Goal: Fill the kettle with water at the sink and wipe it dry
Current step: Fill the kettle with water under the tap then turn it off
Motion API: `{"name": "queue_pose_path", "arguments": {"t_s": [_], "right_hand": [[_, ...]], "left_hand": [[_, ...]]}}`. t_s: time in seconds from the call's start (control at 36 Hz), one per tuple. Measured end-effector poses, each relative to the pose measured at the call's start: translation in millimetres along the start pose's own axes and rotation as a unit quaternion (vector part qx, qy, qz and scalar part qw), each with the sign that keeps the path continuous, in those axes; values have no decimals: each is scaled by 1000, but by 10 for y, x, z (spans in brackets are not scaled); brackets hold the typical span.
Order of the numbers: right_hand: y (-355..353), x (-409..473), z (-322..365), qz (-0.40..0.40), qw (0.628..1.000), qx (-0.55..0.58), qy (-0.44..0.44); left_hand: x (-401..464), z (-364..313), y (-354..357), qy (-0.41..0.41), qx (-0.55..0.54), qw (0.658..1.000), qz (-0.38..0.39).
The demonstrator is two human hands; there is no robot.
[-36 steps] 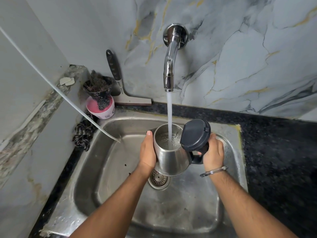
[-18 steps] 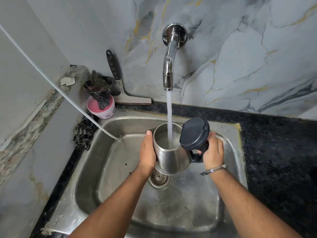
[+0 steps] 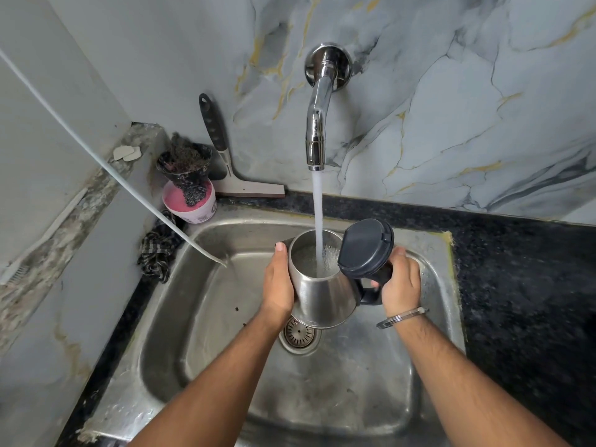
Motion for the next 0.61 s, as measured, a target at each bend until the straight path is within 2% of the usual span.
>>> {"name": "queue_pose_path", "arguments": {"t_s": [0.33,0.61], "right_hand": [[-3,-38,67,-15,1000,24,8],[14,-2,148,6,999,28,-36]], "left_hand": [[5,29,-9,-6,-1,1000,-7],[41,-27,55,7,10,1000,3]]}}
Point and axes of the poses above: each hand's wrist, its own x-axis towards the middle knuckle, its own y-axis out of the palm, z = x × y, the point moved 10 cm from there along x, towards the middle knuckle, and after that the axes turned 12 degrees about -z, right-handed, at the moved point
